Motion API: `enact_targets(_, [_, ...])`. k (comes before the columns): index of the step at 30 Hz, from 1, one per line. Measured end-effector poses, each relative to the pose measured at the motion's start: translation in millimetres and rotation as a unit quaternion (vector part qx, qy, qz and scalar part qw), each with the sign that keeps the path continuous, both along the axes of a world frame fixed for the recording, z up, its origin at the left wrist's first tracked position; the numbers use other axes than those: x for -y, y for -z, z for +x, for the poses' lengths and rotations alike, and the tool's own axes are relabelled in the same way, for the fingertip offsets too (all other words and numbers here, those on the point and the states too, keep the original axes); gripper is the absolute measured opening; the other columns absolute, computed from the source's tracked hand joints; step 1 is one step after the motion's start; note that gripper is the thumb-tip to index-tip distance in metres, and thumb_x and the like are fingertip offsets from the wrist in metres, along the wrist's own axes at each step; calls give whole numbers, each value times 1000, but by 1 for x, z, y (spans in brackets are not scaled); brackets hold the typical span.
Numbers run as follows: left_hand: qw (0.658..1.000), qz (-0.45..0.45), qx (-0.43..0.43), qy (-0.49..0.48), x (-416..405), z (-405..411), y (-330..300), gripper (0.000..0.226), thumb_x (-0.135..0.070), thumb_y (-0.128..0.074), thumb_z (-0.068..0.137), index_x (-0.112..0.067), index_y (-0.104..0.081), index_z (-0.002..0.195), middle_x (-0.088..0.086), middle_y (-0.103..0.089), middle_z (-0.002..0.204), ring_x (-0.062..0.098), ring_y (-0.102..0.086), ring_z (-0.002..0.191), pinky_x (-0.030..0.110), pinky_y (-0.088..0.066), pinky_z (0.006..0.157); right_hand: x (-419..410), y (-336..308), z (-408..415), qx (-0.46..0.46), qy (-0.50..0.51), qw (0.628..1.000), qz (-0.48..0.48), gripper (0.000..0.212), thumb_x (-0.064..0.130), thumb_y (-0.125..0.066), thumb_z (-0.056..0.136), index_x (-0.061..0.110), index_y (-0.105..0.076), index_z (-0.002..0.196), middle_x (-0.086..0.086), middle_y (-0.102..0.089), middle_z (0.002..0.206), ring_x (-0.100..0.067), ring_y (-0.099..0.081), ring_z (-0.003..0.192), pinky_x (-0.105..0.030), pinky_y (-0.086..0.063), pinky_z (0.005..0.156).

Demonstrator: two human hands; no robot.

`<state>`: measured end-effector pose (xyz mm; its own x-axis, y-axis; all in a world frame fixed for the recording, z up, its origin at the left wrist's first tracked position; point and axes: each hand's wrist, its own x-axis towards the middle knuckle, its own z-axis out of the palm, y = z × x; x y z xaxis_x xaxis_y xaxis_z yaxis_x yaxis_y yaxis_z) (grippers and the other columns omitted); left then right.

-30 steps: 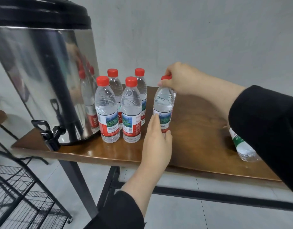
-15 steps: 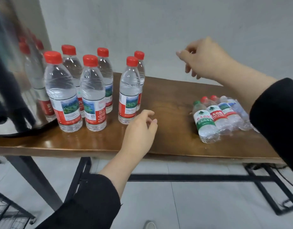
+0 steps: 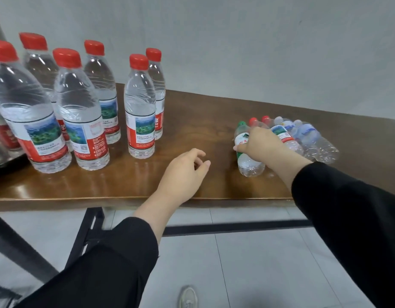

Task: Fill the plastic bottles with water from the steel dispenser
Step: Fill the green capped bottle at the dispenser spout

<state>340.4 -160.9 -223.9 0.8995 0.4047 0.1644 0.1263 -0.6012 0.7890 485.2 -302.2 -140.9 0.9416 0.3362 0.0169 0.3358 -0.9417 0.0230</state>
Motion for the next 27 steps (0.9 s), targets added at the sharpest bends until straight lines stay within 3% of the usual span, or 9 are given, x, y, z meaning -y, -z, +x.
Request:
enact_targets(4, [999,-51,10,-9,-2,-4,-4,30,-40,-55,104,-26,-62,130,-12,-68,108,8,-59,109,20,-42,85,-8,4,-9,-52,31,996,66,70,53,-70,87,7,-44,134,-14,-60,118,-32,-60,104,-34,-42,74])
enact_targets(6, [996,-83,10,-12,-3,-7,-7,30,-40,-54,105,-27,-61,131,-10,-67,115,7,-59,110,13,-42,78,-8,3,-18,-101,40,983,150,71,45,-67,89,9,-38,143,-13,-57,125,-27,-53,97,-35,-43,75])
enact_targets(8, [988,-152,33,-26,-5,-11,-10,31,-40,-53,105,-28,-61,132,-8,-67,122,8,-62,113,14,-46,84,-9,1,-33,-136,33,953,267,75,39,-63,92,14,-29,153,-11,-55,134,-24,-54,97,-34,-48,74])
enact_targets(12, [900,-430,47,-45,1,-28,-25,43,-45,-52,105,-20,-54,141,3,-65,133,19,-67,117,41,-51,109,-12,3,-84,-184,-13,880,438,80,34,-65,91,23,-23,159,-2,-58,135,-22,-64,106,-38,-59,86])
enact_targets(14, [866,-497,44,-11,4,-41,-34,40,-46,-49,106,-16,-61,131,6,-73,123,24,-70,114,46,-51,108,-13,5,-115,-196,-55,863,463,79,31,-68,92,22,-26,158,2,-59,128,-17,-65,108,-37,-56,93])
enact_targets(16, [851,-522,58,9,5,-58,-45,41,-46,-49,106,-15,-65,127,10,-77,115,27,-74,107,46,-57,100,-12,4,-144,-193,-109,865,450,69,30,-69,92,25,-36,153,6,-60,123,-10,-64,104,-26,-55,86])
enact_targets(20, [875,-478,68,-21,-3,-99,-62,37,-44,-59,102,-20,-62,129,7,-78,108,25,-77,95,42,-62,82,-13,-12,-181,-192,-133,845,482,28,35,-57,101,22,-60,126,4,-69,113,-14,-69,98,-39,-62,82])
enact_targets(23, [921,-381,71,-36,-10,-142,-71,35,-40,-61,101,-25,-56,133,0,-75,112,16,-75,94,33,-61,76,-23,-40,-202,-190,-133,843,485,40,51,-51,101,20,-56,126,-4,-69,98,-18,-67,76,-42,-64,69])
enact_targets(27, [972,-210,88,-54,-28,-205,-66,44,-33,-60,100,-39,-44,140,-14,-67,119,6,-66,105,30,-54,87,-55,-85,-234,-145,-202,864,437,53,65,-44,98,26,-57,130,0,-63,80,-17,-57,60,-37,-57,56])
